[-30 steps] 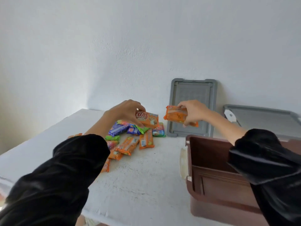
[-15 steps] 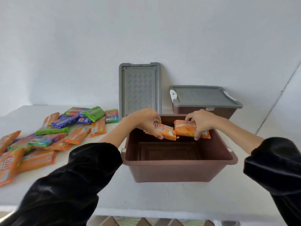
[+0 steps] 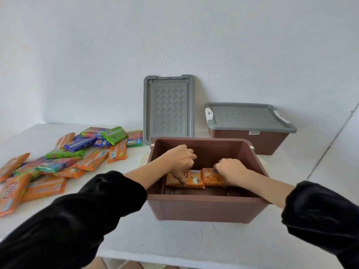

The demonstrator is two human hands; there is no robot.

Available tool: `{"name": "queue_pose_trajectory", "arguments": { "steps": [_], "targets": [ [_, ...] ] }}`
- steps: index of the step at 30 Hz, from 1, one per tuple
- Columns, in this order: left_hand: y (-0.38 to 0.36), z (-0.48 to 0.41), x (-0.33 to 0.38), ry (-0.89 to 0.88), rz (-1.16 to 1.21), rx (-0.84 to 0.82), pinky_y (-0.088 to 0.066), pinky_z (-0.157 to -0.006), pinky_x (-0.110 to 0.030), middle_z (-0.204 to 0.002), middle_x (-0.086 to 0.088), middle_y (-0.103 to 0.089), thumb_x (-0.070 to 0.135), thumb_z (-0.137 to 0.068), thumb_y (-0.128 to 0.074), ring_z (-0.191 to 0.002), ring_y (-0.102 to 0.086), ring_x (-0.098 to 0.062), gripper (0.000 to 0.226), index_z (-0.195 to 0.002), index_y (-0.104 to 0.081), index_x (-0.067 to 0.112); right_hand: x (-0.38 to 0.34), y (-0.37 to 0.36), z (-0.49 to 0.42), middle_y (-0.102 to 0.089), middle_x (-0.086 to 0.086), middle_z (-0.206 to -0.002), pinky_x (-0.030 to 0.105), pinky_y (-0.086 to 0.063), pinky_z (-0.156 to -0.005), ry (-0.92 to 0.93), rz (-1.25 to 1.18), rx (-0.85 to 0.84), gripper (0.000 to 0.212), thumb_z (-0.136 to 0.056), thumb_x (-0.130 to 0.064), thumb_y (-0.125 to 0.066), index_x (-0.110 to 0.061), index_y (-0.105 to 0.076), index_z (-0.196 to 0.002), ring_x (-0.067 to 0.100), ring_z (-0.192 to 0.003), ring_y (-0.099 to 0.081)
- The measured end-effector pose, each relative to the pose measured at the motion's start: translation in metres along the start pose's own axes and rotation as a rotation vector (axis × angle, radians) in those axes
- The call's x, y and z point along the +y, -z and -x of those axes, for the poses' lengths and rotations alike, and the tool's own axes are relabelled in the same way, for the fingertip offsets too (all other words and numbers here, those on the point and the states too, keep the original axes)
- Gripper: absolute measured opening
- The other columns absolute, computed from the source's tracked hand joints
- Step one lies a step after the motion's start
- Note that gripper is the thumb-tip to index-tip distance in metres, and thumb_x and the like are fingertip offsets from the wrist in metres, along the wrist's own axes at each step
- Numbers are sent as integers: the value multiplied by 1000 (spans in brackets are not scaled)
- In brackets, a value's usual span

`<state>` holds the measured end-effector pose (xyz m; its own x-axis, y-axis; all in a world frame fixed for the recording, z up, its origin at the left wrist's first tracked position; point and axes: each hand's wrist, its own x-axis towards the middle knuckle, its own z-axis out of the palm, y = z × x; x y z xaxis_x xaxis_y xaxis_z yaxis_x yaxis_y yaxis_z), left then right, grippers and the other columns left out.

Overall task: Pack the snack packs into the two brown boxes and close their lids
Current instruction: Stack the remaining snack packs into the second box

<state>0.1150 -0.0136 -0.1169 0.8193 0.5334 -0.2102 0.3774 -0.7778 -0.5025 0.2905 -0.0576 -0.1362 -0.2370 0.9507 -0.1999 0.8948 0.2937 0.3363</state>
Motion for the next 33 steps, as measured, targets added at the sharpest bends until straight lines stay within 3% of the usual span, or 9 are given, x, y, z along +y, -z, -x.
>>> {"name": "queue_pose_trajectory", "arguments": {
  "steps": [4,8,12,17,21,24,29,33],
  "targets": [
    [-4,-4,3,-71,-18,-29,-32,-74,-30,-116,-1,-55,71,-67,-61,-109,-46,-19,79,-127,-54,20,-5,-3,2,-48,12,-128,38,-46,-91,19,-33,-53,60,-85,-24,-61,-17,-36,-140,28,-120,-48],
    [-7,-4,-2,-119,-67,-44,-32,-87,-31,-127,-2,-46,67,-70,-62,-116,-39,-20,82,-136,-44,22,-15,-10,5,-40,16,-132,45,-47,-93,-24,5,-78,58,-91,-19,-50,-14,-27,-144,32,-122,-43],
    [-9,-7,-4,-148,-76,-16,-30,-87,-31,-127,-1,-46,65,-70,-63,-115,-38,-19,80,-136,-43,24,-17,-11,5,-36,16,-137,49,-44,-97,-59,29,-124,59,-93,-16,-46,-16,-21,-147,34,-124,-40],
    [-10,-8,-5,-119,27,6,-32,-84,-30,-122,0,-50,64,-72,-62,-112,-42,-18,70,-129,-51,24,-11,-3,3,-35,14,-139,48,-42,-99,-65,-27,-166,59,-93,-28,-49,-25,-23,-147,33,-127,-39],
    [1,-7,-13,38,418,172,-41,-72,-26,-107,-2,-62,45,-85,-60,-96,-59,-18,42,-118,-61,18,-4,15,6,-49,9,-132,38,-44,-93,-81,-208,-4,50,-89,-35,-53,-26,-44,-136,28,-122,-48],
    [10,1,-26,157,651,329,-52,-77,-33,-98,-3,-70,29,-90,-57,-84,-65,-17,25,-108,-67,16,-1,33,6,-58,3,-123,32,-46,-83,-88,-314,157,40,-88,-36,-55,-26,-54,-126,22,-114,-55],
    [22,28,-50,355,727,489,-50,-72,-25,-94,1,-70,23,-90,-56,-75,-62,-9,19,-102,-70,17,-3,74,-4,-68,-4,-100,31,-48,-78,-75,-471,393,21,-88,-28,-56,-24,-65,-107,17,-99,-62],
    [5,67,-71,508,735,595,-50,-69,-24,-91,1,-71,19,-89,-59,-71,-59,-5,16,-100,-71,16,-13,108,-21,-71,-3,-95,27,-49,-70,15,-554,552,24,-87,-21,-56,-22,-66,-109,15,-88,-63]
  ]
}}
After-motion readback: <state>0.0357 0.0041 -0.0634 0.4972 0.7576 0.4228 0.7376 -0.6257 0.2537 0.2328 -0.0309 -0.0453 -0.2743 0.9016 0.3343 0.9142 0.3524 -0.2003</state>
